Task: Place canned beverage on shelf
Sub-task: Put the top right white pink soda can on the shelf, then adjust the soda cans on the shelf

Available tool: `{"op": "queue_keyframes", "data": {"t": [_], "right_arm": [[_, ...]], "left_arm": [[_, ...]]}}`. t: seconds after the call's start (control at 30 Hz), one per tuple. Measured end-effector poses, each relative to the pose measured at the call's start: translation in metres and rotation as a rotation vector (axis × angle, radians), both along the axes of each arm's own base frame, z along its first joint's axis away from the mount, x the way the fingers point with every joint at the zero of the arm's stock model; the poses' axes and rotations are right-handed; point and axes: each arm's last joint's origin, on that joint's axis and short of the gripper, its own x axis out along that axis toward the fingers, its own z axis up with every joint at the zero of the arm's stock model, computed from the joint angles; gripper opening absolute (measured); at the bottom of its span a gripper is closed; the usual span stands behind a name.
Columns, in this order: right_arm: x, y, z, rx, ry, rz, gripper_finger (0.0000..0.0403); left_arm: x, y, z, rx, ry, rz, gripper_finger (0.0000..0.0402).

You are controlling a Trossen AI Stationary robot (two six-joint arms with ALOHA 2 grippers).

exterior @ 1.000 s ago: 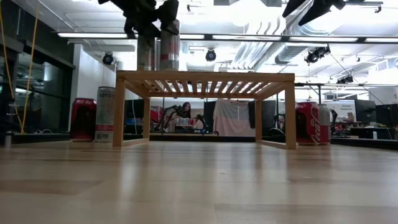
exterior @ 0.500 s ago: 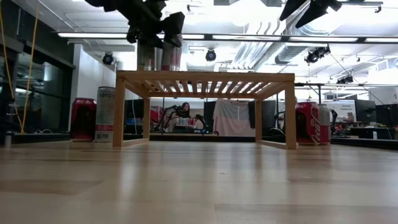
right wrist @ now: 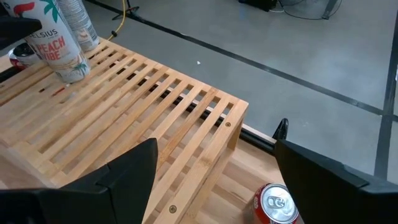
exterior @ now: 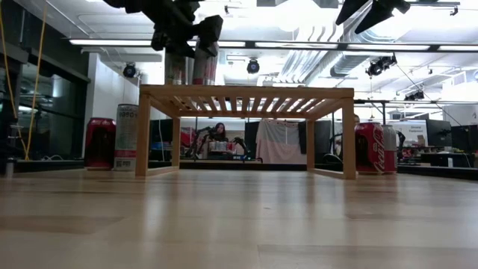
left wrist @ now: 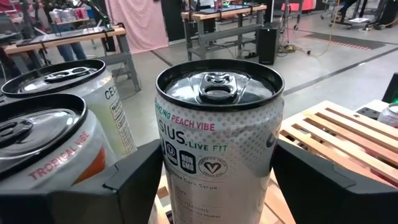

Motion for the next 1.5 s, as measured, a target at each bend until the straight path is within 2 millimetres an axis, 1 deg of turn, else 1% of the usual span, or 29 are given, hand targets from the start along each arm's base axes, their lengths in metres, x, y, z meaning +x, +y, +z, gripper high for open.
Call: {"op": "queue_keyframes", "data": {"t": [0.17, 0.4, 0.5, 0.67, 0.83, 1.0, 1.1, 1.2, 1.27, 1.3, 1.37, 1.43, 1.5], "right_arm": [[0.0, 0.0, 0.0, 0.0, 0.0, 0.0, 0.0312], [0.0, 0.0, 0.0, 0.001, 0.0, 0.001, 0.0312], [0.0, 0.0, 0.0, 0.002, 0.0, 0.002, 0.0312], [0.0, 0.0, 0.0, 0.002, 0.0, 0.002, 0.0312], [0.0, 0.0, 0.0, 0.002, 0.0, 0.002, 0.0312], [0.0, 0.0, 0.0, 0.002, 0.0, 0.002, 0.0312], [0.0, 0.0, 0.0, 0.002, -0.001, 0.002, 0.0312], [0.0, 0.0, 0.0, 0.002, -0.001, 0.002, 0.0312], [0.0, 0.0, 0.0, 0.003, -0.002, 0.002, 0.0312], [0.0, 0.0, 0.0, 0.008, -0.007, 0.0, 0.0312], [0.0, 0.0, 0.0, 0.017, -0.012, 0.004, 0.0312], [0.0, 0.001, 0.0, 0.028, -0.02, 0.004, 0.0312], [0.0, 0.001, 0.0, 0.038, -0.027, 0.005, 0.0312]], "left_arm": [[0.001, 0.0, 0.003, 0.016, -0.01, -0.004, 0.0288], [0.003, -0.001, 0.019, 0.055, 0.004, -0.015, 0.0291], [0.003, -0.001, 0.022, 0.068, 0.021, -0.019, 0.0292], [0.003, -0.001, 0.031, 0.073, -0.004, -0.02, 0.0292], [0.004, -0.003, 0.05, 0.116, -0.005, -0.033, 0.0292], [0.005, -0.01, 0.076, 0.177, 0.005, -0.059, 0.0292], [0.004, -0.015, 0.098, 0.236, 0.027, -0.074, 0.0292], [0.0, -0.016, 0.126, 0.304, 0.049, -0.057, 0.0285], [-0.008, -0.007, 0.145, 0.343, 0.06, -0.012, 0.0268], [-0.013, 0.001, 0.154, 0.353, 0.072, 0.019, 0.0255], [-0.026, 0.023, 0.167, 0.343, 0.087, 0.074, 0.0215], [-0.041, 0.051, 0.174, 0.292, 0.068, 0.095, 0.0156], [-0.056, 0.079, 0.177, 0.204, 0.017, 0.097, 0.0083]]}}
